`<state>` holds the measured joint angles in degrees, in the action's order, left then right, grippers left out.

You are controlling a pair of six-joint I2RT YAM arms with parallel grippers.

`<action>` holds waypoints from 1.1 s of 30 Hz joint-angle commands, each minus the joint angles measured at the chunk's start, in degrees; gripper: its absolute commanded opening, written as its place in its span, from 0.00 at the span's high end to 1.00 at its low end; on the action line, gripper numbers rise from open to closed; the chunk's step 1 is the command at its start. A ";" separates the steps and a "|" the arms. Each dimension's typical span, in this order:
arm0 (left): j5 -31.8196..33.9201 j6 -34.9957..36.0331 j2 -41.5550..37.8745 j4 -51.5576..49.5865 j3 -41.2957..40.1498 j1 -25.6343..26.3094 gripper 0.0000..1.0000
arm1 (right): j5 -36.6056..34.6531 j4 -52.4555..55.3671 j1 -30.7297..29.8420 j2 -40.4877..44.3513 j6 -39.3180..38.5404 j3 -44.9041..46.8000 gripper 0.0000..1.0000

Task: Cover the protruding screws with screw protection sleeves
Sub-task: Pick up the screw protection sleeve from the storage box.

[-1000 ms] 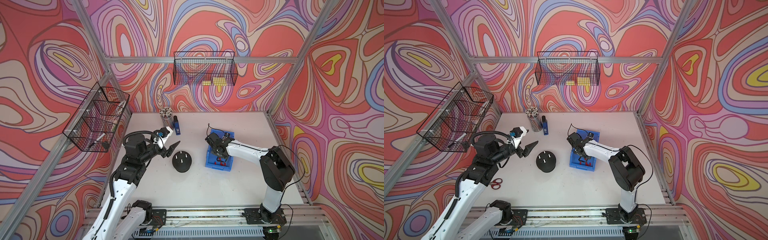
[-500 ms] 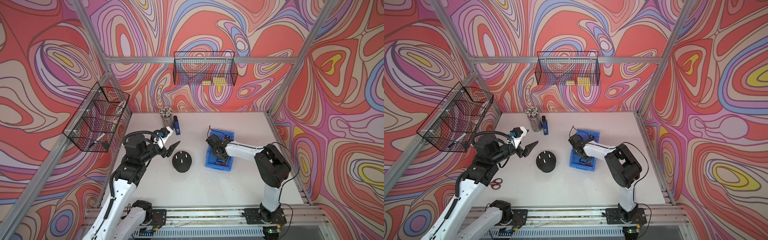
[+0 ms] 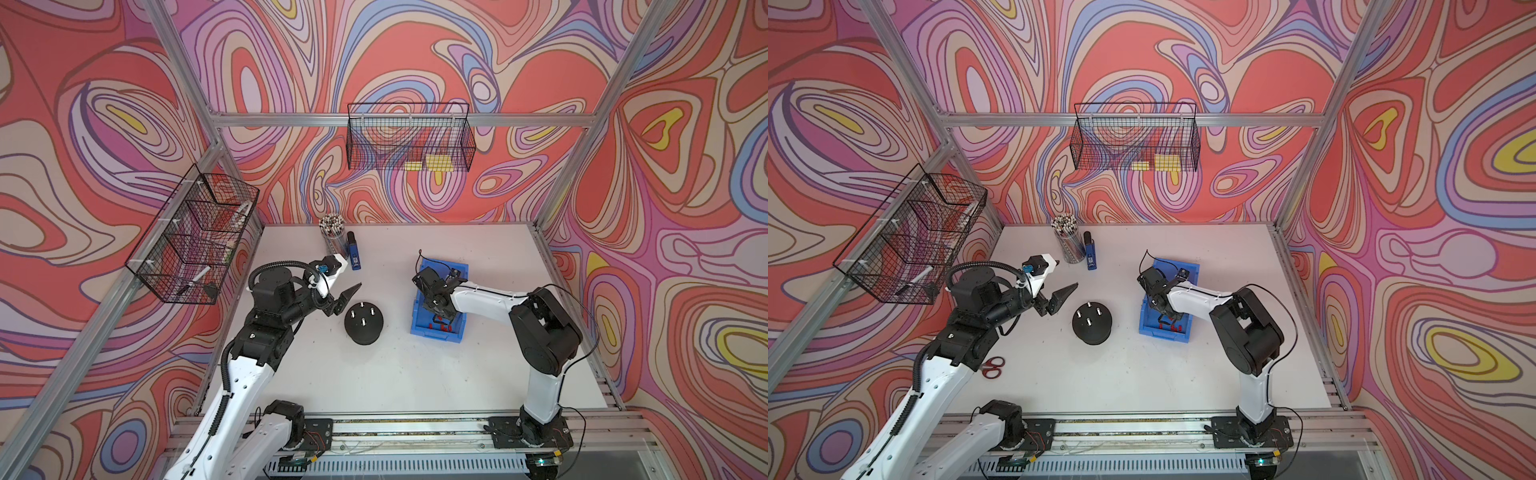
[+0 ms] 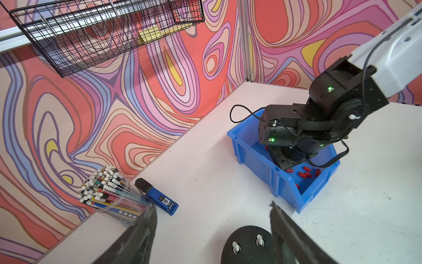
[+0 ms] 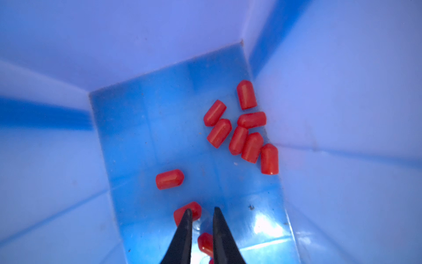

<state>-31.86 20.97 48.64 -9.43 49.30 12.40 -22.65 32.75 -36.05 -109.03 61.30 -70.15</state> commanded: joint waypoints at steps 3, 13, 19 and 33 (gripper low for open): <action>-0.04 1.53 0.58 0.56 -0.43 0.24 0.21 | -1.06 -1.01 0.37 -0.23 1.02 -0.39 0.78; -0.07 1.53 1.36 0.60 -0.38 0.22 0.21 | 0.40 -3.90 1.28 -0.46 1.61 0.88 0.78; -0.20 1.53 1.54 0.64 -0.50 0.24 0.21 | 1.51 -4.98 1.84 -1.05 2.17 1.51 0.79; -0.37 1.42 1.42 0.91 -0.66 0.52 0.20 | 2.75 -6.29 1.86 -0.65 4.26 3.83 0.79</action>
<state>-31.64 21.02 50.02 -9.41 49.08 12.47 -20.05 26.55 -34.46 -109.10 64.66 -67.53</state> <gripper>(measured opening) 0.793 0.211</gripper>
